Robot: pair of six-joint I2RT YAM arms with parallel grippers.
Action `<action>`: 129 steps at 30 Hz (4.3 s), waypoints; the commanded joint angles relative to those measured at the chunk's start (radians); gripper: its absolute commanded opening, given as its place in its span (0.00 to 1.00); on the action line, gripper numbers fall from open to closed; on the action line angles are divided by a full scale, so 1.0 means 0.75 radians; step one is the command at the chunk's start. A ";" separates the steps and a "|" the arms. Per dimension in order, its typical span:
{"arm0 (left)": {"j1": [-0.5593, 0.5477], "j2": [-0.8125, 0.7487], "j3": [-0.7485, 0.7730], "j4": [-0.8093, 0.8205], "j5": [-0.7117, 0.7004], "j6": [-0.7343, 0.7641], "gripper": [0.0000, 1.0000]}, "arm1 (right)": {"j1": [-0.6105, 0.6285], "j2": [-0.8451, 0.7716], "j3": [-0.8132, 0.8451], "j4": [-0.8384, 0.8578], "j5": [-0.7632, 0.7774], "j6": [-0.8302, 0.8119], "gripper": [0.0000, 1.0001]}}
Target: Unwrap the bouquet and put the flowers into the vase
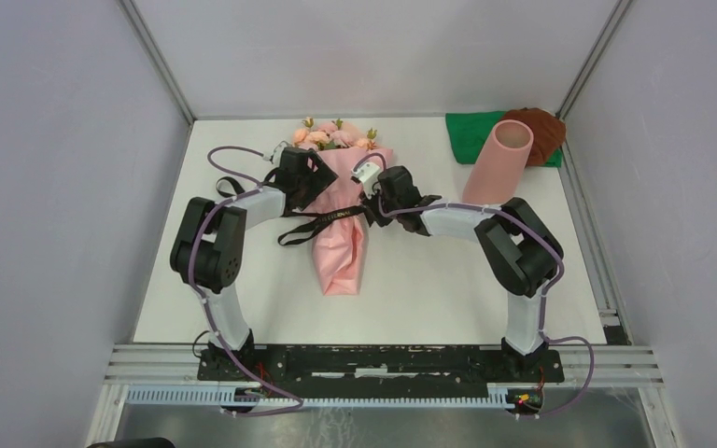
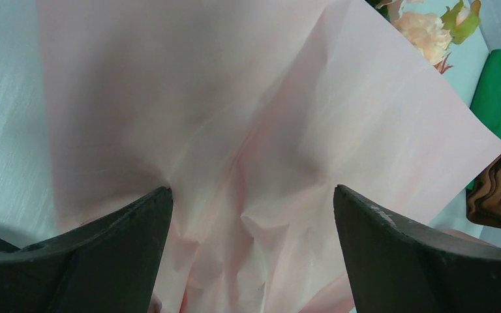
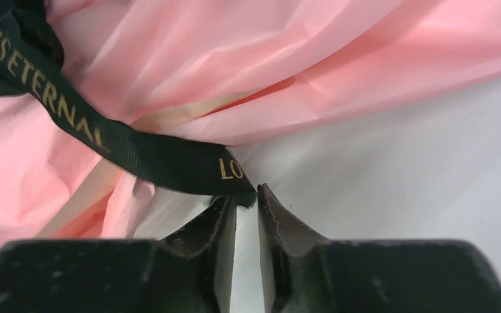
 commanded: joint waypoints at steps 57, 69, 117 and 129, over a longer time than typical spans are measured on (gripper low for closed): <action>0.006 0.071 0.095 0.032 -0.003 0.089 0.97 | -0.078 -1.104 -0.118 -0.300 0.139 0.005 0.63; 0.006 -0.100 0.039 0.018 0.043 0.098 0.97 | 0.005 -0.495 -0.014 -0.120 0.026 0.047 0.58; 0.023 -0.297 -0.162 0.068 0.036 0.101 0.97 | 0.108 -0.124 0.166 -0.148 0.020 0.062 0.10; 0.022 -0.310 -0.179 0.076 0.039 0.095 0.97 | 0.108 -0.309 0.117 -0.153 0.067 0.066 0.00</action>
